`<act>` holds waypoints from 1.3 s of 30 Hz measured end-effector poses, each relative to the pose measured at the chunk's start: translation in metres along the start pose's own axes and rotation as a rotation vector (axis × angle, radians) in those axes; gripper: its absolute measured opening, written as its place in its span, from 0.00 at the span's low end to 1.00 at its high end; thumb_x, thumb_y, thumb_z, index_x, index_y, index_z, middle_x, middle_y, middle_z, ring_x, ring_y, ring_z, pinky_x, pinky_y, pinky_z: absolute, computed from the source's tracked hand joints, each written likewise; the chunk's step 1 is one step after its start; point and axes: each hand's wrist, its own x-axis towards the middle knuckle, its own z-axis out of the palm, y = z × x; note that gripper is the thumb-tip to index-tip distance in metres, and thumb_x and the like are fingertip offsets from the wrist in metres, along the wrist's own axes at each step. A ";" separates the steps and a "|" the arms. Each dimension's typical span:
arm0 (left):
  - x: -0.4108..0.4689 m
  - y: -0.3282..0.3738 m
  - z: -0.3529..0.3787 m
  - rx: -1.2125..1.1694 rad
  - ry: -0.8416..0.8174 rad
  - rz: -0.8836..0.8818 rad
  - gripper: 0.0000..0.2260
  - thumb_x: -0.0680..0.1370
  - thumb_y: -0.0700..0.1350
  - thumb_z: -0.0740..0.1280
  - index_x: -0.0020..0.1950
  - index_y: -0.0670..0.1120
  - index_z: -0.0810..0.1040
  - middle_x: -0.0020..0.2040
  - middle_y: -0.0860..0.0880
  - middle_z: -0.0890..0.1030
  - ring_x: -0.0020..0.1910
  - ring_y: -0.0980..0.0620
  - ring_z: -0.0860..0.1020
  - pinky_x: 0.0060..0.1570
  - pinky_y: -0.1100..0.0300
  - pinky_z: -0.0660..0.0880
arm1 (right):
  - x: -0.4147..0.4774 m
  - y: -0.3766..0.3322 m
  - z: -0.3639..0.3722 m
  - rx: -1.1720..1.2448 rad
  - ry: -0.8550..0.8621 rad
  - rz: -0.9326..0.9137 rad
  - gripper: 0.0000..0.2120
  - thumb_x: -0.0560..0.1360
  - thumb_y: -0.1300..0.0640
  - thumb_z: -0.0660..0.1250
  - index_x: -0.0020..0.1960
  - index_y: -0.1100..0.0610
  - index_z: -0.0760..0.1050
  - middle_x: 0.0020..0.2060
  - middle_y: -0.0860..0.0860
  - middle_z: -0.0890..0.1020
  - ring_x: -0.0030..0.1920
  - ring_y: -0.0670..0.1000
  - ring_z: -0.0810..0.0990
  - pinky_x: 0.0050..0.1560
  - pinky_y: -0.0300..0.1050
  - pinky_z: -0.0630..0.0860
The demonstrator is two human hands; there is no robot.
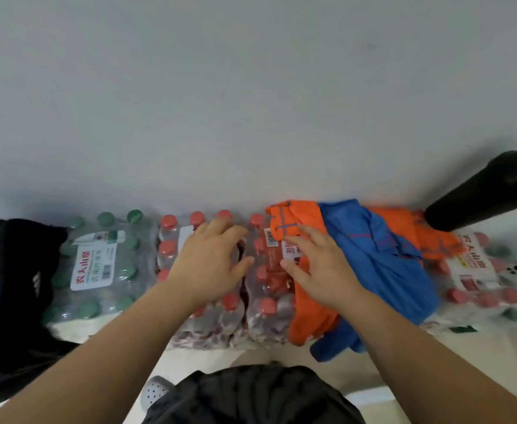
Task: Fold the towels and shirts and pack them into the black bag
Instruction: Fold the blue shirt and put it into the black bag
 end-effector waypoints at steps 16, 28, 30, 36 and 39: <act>0.143 0.154 0.066 -0.110 -0.308 0.089 0.34 0.77 0.52 0.70 0.79 0.44 0.61 0.76 0.43 0.67 0.74 0.45 0.66 0.74 0.57 0.61 | -0.030 0.161 -0.065 -0.278 0.193 0.376 0.13 0.72 0.50 0.70 0.55 0.51 0.82 0.49 0.52 0.82 0.53 0.59 0.75 0.53 0.54 0.72; 0.170 0.166 0.075 -0.327 -0.159 0.015 0.03 0.73 0.43 0.73 0.43 0.44 0.83 0.43 0.46 0.79 0.44 0.46 0.78 0.45 0.56 0.71 | -0.056 0.140 -0.123 0.600 0.476 0.276 0.07 0.83 0.58 0.60 0.47 0.49 0.71 0.36 0.43 0.76 0.39 0.43 0.74 0.40 0.38 0.70; 0.162 0.169 0.065 -0.521 -0.177 0.011 0.02 0.74 0.44 0.72 0.43 0.47 0.81 0.42 0.48 0.80 0.42 0.48 0.77 0.45 0.54 0.72 | -0.063 0.137 -0.136 0.742 0.514 0.337 0.07 0.83 0.57 0.59 0.48 0.49 0.73 0.39 0.41 0.78 0.42 0.42 0.76 0.46 0.39 0.72; 0.142 0.178 0.044 -0.459 -0.276 0.235 0.05 0.76 0.41 0.72 0.44 0.47 0.77 0.39 0.51 0.77 0.39 0.59 0.73 0.43 0.56 0.71 | -0.078 0.120 -0.177 1.128 0.702 0.416 0.07 0.84 0.59 0.59 0.51 0.58 0.76 0.41 0.46 0.79 0.42 0.42 0.76 0.42 0.33 0.75; 0.137 0.192 0.040 -0.568 -0.251 0.211 0.02 0.77 0.43 0.69 0.46 0.51 0.77 0.40 0.55 0.78 0.40 0.56 0.75 0.44 0.57 0.71 | -0.084 0.116 -0.186 1.144 0.670 0.406 0.07 0.83 0.60 0.60 0.51 0.62 0.75 0.41 0.54 0.77 0.41 0.43 0.75 0.44 0.36 0.74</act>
